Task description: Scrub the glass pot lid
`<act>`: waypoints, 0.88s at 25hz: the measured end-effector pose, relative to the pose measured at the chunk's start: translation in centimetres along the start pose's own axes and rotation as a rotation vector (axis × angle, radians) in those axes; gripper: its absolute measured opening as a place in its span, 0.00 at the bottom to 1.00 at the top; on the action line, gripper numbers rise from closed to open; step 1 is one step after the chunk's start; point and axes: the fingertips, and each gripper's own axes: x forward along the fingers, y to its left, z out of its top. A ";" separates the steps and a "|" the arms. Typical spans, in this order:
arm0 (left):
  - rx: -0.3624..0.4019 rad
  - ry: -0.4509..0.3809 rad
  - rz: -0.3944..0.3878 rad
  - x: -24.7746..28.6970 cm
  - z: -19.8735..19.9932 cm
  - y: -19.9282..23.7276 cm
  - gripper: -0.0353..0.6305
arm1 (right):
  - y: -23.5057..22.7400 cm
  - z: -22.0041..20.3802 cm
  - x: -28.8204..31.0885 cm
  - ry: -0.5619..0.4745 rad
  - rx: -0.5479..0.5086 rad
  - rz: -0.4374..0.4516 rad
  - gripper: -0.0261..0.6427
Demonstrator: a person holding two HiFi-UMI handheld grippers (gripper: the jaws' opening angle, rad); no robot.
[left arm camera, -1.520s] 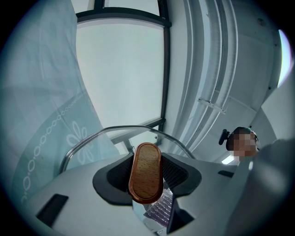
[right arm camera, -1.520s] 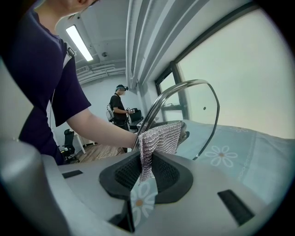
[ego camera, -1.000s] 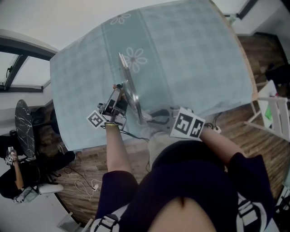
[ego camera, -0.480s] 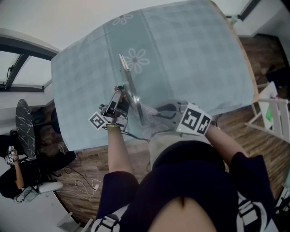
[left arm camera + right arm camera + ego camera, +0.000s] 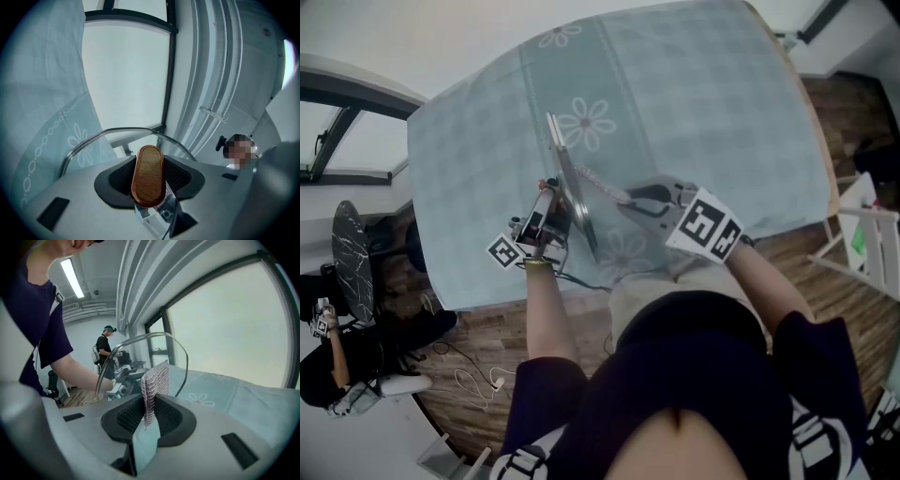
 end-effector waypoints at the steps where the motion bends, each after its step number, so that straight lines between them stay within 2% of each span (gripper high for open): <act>1: -0.003 -0.003 0.000 -0.1 0.0 0.1 0.31 | -0.6 0.3 0.2 -0.004 -0.008 -0.015 0.15; 10: -0.018 -0.012 -0.014 -0.4 0.1 0.1 0.31 | -5.1 2.2 2.9 -0.017 -0.089 -0.130 0.15; 22: -0.042 0.000 -0.034 -0.3 0.0 0.3 0.31 | -7.6 2.2 6.3 0.000 -0.128 -0.148 0.15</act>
